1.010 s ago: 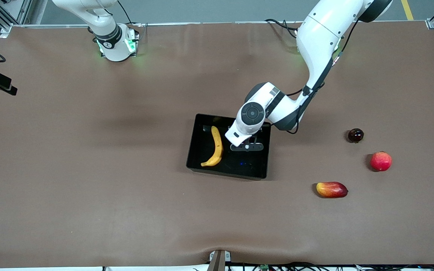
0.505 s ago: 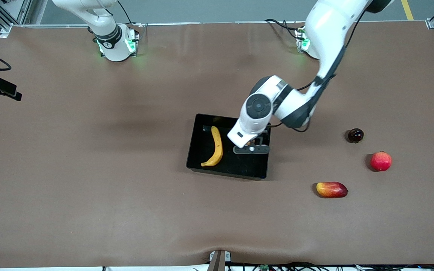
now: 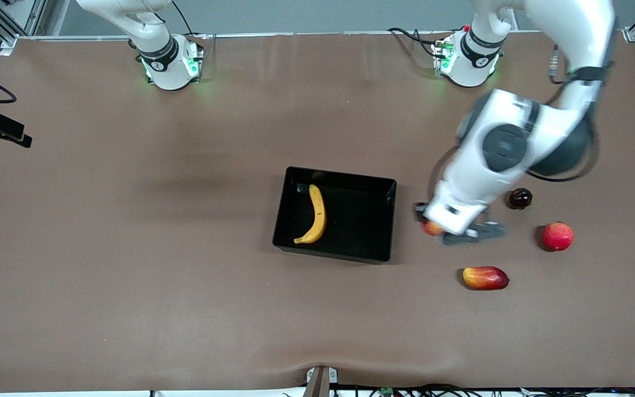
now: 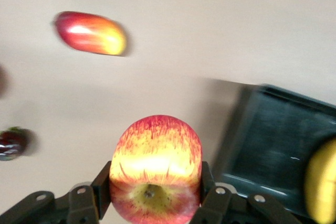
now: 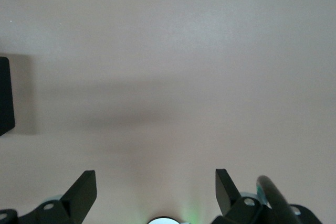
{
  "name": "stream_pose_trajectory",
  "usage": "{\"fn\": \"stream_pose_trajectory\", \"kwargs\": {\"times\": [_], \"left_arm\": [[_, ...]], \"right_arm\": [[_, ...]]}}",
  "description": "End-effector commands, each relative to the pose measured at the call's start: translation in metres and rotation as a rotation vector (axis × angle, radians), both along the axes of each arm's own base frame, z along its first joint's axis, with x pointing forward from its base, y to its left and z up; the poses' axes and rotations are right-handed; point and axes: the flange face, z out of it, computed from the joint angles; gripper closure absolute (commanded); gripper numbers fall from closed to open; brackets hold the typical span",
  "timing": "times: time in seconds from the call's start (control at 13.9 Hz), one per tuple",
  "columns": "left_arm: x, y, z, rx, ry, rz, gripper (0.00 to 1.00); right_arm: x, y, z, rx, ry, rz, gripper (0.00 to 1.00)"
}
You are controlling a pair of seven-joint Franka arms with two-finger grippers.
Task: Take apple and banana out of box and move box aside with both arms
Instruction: 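Carry the apple out of the tray and set it beside the plum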
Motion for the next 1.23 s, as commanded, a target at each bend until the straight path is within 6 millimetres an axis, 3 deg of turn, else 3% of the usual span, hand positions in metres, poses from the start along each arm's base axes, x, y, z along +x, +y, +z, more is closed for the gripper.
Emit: {"fn": "stream_pose_trajectory", "kwargs": {"times": [0.0,0.14,0.29,0.36,0.51,0.58,0.65,0.79,0.87,1.08,1.15], "left_arm": [[-0.001,0.076,-0.042,0.043,0.080,-0.005,1.00],[0.000,0.133,-0.090,0.067,0.080,0.015,1.00],[-0.004,0.165,-0.141,0.030,0.055,0.031,1.00],[-0.005,0.176,-0.161,0.015,0.053,0.040,1.00],[-0.008,0.179,-0.190,0.007,0.075,0.033,1.00],[-0.007,0.197,-0.200,0.021,0.071,0.036,1.00],[-0.007,0.204,-0.207,0.032,0.074,0.028,0.92],[-0.006,0.205,-0.203,0.037,0.067,0.026,0.00],[-0.005,0.204,-0.195,0.040,0.064,0.015,0.00],[-0.004,0.194,-0.141,0.065,0.050,-0.019,0.00],[-0.005,0.172,-0.120,0.056,0.043,-0.038,0.00]], "right_arm": [[0.000,-0.001,0.005,0.014,-0.009,0.009,0.00],[0.000,-0.001,0.005,0.014,-0.009,0.009,0.00],[0.000,-0.001,0.005,0.014,-0.009,0.009,0.00],[0.000,-0.001,0.005,0.014,-0.009,0.009,0.00],[0.000,-0.001,0.005,0.014,-0.009,0.009,0.00],[0.000,-0.001,0.005,0.014,-0.009,0.009,0.00],[0.001,-0.001,0.004,0.014,-0.007,0.009,0.00],[0.001,-0.001,0.003,0.013,-0.006,0.009,0.00],[0.001,-0.001,0.004,0.014,-0.007,0.009,0.00],[0.002,-0.002,0.003,0.013,-0.009,0.007,0.00],[0.002,-0.002,0.003,0.013,-0.009,0.007,0.00]]}}
